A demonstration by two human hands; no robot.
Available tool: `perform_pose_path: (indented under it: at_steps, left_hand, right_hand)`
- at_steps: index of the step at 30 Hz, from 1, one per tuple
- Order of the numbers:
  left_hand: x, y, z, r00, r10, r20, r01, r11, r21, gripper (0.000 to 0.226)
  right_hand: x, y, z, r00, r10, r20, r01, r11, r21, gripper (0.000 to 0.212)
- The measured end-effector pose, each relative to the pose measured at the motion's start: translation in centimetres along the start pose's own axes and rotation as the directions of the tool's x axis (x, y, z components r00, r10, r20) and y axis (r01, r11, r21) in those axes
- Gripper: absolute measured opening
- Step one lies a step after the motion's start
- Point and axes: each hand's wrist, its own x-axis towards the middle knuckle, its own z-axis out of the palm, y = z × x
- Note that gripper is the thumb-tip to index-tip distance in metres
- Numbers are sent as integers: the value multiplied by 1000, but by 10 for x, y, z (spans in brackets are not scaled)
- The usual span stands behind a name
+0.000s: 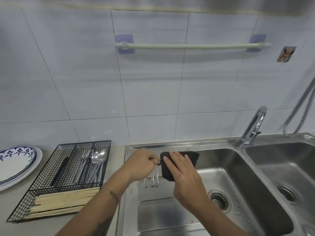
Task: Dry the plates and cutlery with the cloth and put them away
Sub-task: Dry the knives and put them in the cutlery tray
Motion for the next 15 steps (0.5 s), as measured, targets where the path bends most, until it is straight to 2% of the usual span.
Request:
perform_pose_path:
  at_steps: [3,6,11,13,15]
  left_hand:
    - [-3,-8,0,999,-42,27,41,999,35,25]
    - [-5,-10,4,997,-68,32,69,997,-17,24]
    - [1,-2,4,996,-70,51,74,993,-88,23]
    - [-1,-8,7,993,-91,77,99,989,-108,24]
    - [-4,-18,13,986,-126,113,143,976,-163,22]
  right_hand:
    - [-6,14,3,997,78,27,-77,996,-35,85]
    - [-4,10,4,992,127,28,-126,992,-23,84]
    - [-4,3,9,998,-61,27,62,998,-25,81]
    - [-6,15,4,998,0,61,2,999,-35,82]
    - [-5,29,0,989,125,85,-122,992,-42,81]
